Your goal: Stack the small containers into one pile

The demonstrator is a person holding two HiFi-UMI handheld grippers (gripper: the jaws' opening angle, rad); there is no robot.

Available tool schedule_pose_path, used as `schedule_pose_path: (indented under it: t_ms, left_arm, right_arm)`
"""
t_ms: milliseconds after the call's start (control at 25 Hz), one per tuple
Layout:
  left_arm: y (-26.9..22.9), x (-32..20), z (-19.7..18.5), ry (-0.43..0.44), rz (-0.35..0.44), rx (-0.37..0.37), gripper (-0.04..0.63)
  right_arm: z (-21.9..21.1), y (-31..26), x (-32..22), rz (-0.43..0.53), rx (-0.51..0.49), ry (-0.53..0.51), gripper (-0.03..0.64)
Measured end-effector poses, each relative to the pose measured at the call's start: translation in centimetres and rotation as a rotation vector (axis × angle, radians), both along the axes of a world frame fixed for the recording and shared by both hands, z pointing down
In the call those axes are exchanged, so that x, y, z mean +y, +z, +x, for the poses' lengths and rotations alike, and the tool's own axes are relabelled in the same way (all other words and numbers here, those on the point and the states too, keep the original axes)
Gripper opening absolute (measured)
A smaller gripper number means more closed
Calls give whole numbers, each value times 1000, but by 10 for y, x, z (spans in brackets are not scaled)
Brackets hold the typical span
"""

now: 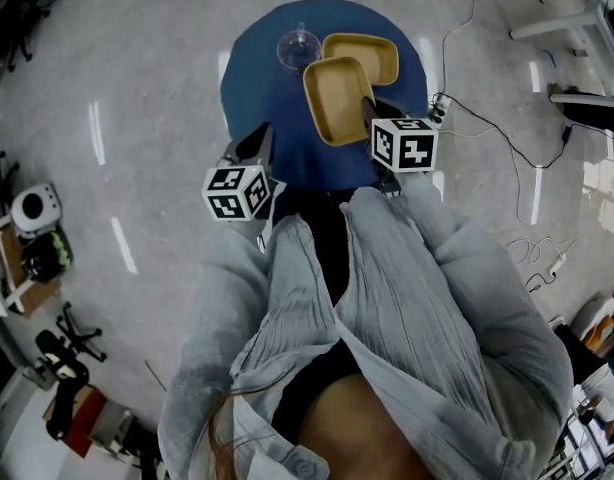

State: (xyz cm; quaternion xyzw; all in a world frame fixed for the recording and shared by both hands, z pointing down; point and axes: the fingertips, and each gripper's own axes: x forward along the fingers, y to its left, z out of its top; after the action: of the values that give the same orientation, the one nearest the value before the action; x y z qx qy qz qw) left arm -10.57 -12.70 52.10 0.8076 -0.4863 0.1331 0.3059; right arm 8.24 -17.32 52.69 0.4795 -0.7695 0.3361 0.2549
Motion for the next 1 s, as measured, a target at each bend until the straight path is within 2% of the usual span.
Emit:
schedule_pose_path:
  t_ms: [200,480,600,720,1000]
  left_arm:
    - [0,-9,16,-1,-4,-3,14]
    - [-2,-20,38,-33,-4,-1,14]
    - [-4,-24,46,-52,-5,0,14]
    - [-4,-26,51,-80,-12,-4,14]
    - [-2,-27,57,-167,-30,-13,14]
  right_arm:
    - [28,-6,-19,7,30,-55,12]
    - [61,-20,-73,95,158,-287,11]
    - [71,-24,-97,109,177,-383,9]
    - [72,-22,-118,113,197,-501,9]
    - [58,-6,-148,142,276,-852,9]
